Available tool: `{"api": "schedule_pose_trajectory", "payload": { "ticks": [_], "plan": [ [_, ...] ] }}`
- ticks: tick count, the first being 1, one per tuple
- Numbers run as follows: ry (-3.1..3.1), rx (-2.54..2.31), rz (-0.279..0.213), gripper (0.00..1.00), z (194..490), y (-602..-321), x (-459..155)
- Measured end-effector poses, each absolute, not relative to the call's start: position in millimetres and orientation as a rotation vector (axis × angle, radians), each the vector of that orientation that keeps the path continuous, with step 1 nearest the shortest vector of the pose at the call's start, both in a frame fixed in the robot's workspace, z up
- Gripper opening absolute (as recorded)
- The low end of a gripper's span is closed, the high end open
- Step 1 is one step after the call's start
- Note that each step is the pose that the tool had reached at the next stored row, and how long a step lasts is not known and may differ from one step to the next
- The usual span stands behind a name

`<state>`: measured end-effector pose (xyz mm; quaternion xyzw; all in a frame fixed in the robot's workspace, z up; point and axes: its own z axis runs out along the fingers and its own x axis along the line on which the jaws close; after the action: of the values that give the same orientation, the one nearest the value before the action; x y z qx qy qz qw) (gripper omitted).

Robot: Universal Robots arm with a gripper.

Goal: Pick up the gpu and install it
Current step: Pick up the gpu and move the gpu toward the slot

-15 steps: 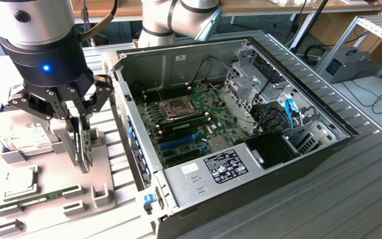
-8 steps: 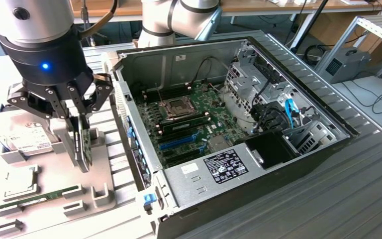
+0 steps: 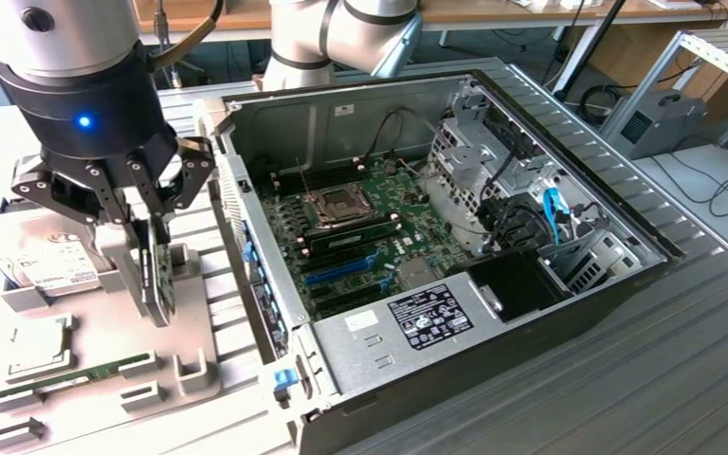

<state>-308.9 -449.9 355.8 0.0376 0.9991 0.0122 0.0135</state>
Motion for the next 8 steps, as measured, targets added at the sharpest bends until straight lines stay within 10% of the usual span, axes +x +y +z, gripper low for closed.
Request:
{"api": "schedule_pose_trajectory", "payload": {
  "ticks": [8],
  "plan": [
    [3.112, 0.117, 0.038, 0.26, 359.2, -449.9, -308.9]
  ]
}}
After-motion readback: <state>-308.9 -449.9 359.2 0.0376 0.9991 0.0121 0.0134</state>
